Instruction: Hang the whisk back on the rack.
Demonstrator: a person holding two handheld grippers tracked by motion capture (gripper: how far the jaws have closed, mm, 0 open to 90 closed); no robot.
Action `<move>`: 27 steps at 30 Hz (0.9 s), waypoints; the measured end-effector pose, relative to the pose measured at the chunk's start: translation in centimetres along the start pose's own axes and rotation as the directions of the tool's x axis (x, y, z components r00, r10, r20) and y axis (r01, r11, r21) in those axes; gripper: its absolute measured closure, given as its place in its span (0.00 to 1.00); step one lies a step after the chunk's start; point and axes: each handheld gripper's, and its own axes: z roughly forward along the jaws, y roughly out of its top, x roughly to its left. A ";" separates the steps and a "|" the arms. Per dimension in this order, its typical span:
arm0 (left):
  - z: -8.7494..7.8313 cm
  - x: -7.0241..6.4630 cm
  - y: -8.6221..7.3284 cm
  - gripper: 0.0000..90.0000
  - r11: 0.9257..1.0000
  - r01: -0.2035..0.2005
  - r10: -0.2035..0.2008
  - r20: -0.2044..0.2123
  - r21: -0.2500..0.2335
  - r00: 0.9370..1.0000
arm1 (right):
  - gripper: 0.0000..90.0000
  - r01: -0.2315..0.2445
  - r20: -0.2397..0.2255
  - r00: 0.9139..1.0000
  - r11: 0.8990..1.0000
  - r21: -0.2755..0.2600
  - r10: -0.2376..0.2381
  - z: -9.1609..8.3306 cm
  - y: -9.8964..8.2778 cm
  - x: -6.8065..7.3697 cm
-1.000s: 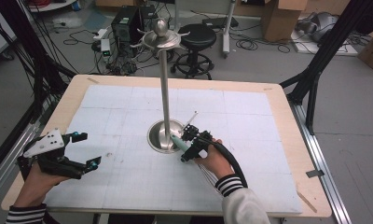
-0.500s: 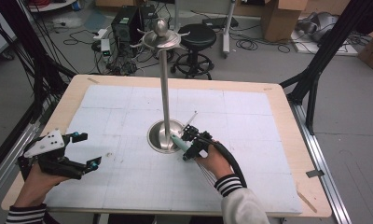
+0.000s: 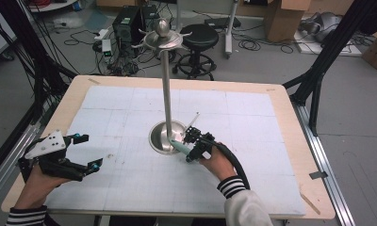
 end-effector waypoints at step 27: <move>0.2 0.0 -0.1 0.02 1.000 0.004 -0.004 0.001 0.009 1.000 | 0.77 0.119 -0.065 0.988 0.966 -0.231 -0.137 -6.1 -3.5 -1.0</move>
